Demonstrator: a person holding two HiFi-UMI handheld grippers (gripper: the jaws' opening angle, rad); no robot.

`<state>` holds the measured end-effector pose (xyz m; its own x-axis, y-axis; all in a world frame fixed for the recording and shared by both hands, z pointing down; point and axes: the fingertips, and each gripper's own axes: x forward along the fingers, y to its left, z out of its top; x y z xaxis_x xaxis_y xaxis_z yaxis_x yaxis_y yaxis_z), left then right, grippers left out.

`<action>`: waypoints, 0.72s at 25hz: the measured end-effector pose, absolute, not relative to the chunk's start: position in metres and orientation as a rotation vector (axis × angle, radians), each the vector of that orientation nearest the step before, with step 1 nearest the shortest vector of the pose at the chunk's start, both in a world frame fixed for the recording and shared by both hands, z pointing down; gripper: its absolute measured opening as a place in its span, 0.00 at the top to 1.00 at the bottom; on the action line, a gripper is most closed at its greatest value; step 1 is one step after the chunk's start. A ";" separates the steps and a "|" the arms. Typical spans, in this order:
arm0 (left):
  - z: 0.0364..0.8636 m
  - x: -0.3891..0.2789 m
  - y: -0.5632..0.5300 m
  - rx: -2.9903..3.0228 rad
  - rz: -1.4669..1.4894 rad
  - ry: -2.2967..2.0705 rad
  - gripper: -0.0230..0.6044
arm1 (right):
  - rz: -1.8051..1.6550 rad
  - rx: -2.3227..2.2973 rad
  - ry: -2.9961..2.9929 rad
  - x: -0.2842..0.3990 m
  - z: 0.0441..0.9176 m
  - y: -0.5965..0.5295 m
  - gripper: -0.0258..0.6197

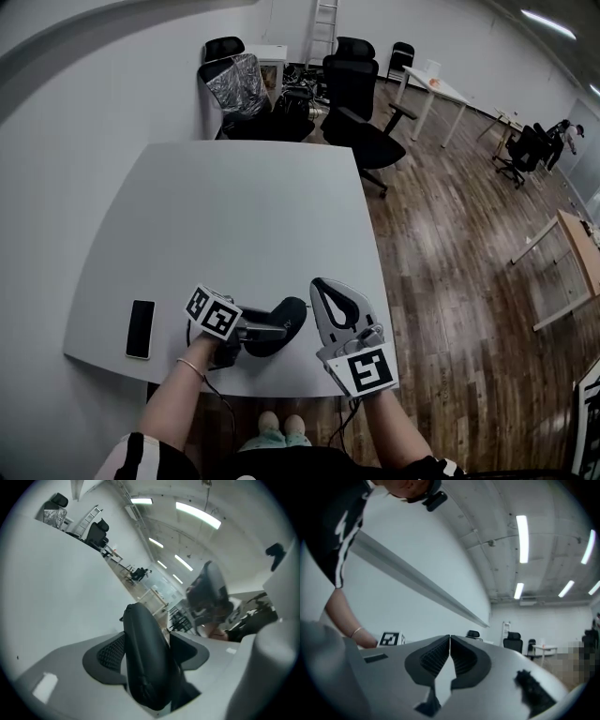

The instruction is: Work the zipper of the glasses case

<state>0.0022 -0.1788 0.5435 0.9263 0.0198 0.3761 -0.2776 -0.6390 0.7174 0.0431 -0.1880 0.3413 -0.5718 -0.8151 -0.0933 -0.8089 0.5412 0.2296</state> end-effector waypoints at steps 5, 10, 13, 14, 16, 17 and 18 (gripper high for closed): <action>0.466 -0.026 -0.179 2.297 0.241 -0.093 0.49 | -0.478 1.218 -2.749 0.061 0.354 -0.179 0.95; 0.405 -0.035 -0.171 2.396 0.215 0.003 0.49 | -0.597 0.969 -2.623 0.042 0.382 -0.172 0.84; 0.384 -0.033 -0.163 2.442 0.239 0.073 0.49 | -0.683 0.916 -2.531 0.037 0.390 -0.176 0.84; 0.381 -0.031 -0.160 2.451 0.260 0.085 0.49 | -0.705 0.932 -2.522 0.037 0.389 -0.177 0.84; 0.378 -0.028 -0.152 2.465 0.301 0.107 0.49 | -0.737 0.979 -2.522 0.038 0.385 -0.179 0.84; 0.376 -0.027 -0.149 2.470 0.305 0.123 0.49 | -0.758 0.987 -2.506 0.038 0.384 -0.179 0.84; 0.373 -0.025 -0.146 2.473 0.298 0.141 0.49 | -0.788 0.986 -2.483 0.037 0.383 -0.179 0.84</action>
